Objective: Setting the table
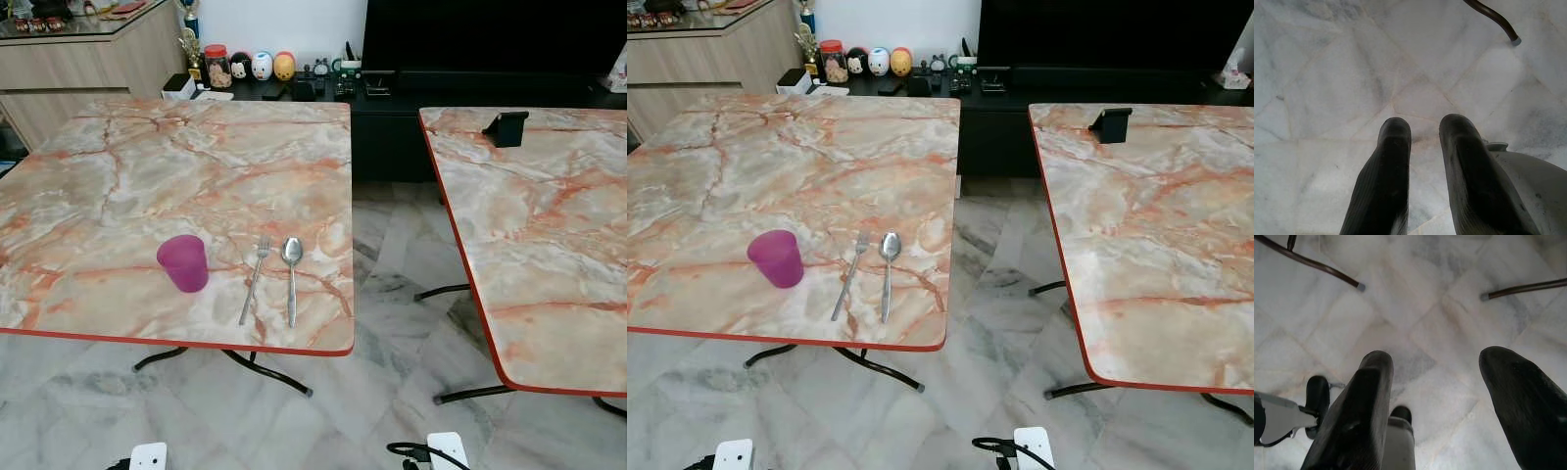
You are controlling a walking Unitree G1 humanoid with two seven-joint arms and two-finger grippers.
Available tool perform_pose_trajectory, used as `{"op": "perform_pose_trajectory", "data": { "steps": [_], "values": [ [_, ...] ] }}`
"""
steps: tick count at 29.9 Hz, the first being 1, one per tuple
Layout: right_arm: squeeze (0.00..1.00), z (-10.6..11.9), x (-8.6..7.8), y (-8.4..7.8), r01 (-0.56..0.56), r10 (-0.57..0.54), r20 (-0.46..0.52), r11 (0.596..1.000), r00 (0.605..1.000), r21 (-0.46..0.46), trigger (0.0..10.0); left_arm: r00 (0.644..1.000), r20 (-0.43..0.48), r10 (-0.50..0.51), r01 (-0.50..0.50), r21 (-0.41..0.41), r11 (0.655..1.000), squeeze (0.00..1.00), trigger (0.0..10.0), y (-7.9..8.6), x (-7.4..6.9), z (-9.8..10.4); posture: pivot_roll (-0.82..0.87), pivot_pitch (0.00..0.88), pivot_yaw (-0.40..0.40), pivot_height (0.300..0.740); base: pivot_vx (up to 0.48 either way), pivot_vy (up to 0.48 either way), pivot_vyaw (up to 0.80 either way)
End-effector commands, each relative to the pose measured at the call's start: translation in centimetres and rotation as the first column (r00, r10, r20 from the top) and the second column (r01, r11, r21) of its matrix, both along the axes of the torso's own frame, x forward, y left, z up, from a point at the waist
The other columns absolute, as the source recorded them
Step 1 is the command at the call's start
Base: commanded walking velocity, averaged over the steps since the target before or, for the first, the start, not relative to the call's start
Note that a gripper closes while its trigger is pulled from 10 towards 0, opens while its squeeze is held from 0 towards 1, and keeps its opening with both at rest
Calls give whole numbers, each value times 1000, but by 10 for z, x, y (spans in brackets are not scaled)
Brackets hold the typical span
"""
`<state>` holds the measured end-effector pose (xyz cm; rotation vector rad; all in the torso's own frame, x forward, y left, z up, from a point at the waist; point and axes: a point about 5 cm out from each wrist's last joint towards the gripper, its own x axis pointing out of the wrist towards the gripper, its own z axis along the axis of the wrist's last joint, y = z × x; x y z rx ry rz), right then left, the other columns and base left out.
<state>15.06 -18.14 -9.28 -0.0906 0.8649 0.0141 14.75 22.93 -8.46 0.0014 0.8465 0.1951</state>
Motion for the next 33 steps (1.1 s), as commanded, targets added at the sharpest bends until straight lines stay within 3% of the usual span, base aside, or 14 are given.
{"op": "perform_pose_trajectory", "data": {
  "steps": [1,2,3,4,5,7,10,13,18,21,25,28,29,33],
  "values": [
    [0,2,1,1,8,-8,31,1000,999,3,10000,1000,-18,-20,20,14,1000,0,10000,0,-4,-2,24,0,20,740,0,0,0],
    [0,20,40,-1,1,0,153,1000,988,-6,10000,1000,-17,-20,20,15,1000,0,10000,0,-4,-2,24,0,21,740,0,0,0],
    [0,20,40,-1,1,0,153,1000,988,-6,10000,1000,-17,-20,20,15,1000,0,10000,0,-4,-2,24,0,21,740,0,0,0],
    [0,52,90,-2,-9,13,307,1000,952,-16,10000,1000,-17,-19,20,15,1000,0,10000,0,-4,-2,24,0,20,740,0,0,0],
    [0,71,108,-3,-40,77,439,995,895,-94,10000,1000,-17,-20,20,15,1000,0,10000,0,-4,-2,25,0,20,740,0,0,0],
    [0,87,114,-1,-78,176,571,978,802,-193,10000,1000,-17,-20,21,16,1000,0,10000,1,-4,-2,25,0,20,740,0,0,0],
    [0,89,114,0,-93,203,578,972,790,-215,10000,1000,-17,-21,21,17,1000,0,10000,1,-3,-1,25,0,20,740,0,0,0],
    [0,87,131,2,-50,56,467,998,882,-26,10000,1000,-15,-19,19,18,1000,0,10000,1,-3,-1,25,0,20,740,0,0,0],
    [0,95,137,1,-26,34,510,999,860,-23,10000,1000,-15,-18,18,20,1000,0,10000,2,-3,-1,25,0,22,740,0,0,0],
    [0,115,153,4,-28,39,602,999,798,-27,10000,1000,-7,-17,17,23,1000,0,10000,2,-3,-1,23,0,22,740,0,0,0],
    [0,129,160,2,-26,34,665,999,746,-23,10000,1000,17,-1,0,20,1000,0,10000,2,-2,1,27,0,18,740,0,0,0],
    [0,135,161,1,-34,48,698,999,715,-34,10000,999,37,4,-5,17,1000,0,10000,2,-1,2,32,0,14,740,0,0,0],
    [0,140,160,0,-43,69,731,998,679,-54,10000,999,48,5,-6,15,1000,0,10000,2,-1,2,30,0,14,740,0,0,0],
    [0,152,154,-5,-38,96,796,995,598,-91,10000,999,51,0,-1,20,1000,0,10000,2,-2,2,19,0,16,740,0,0,0]
  ]
}}
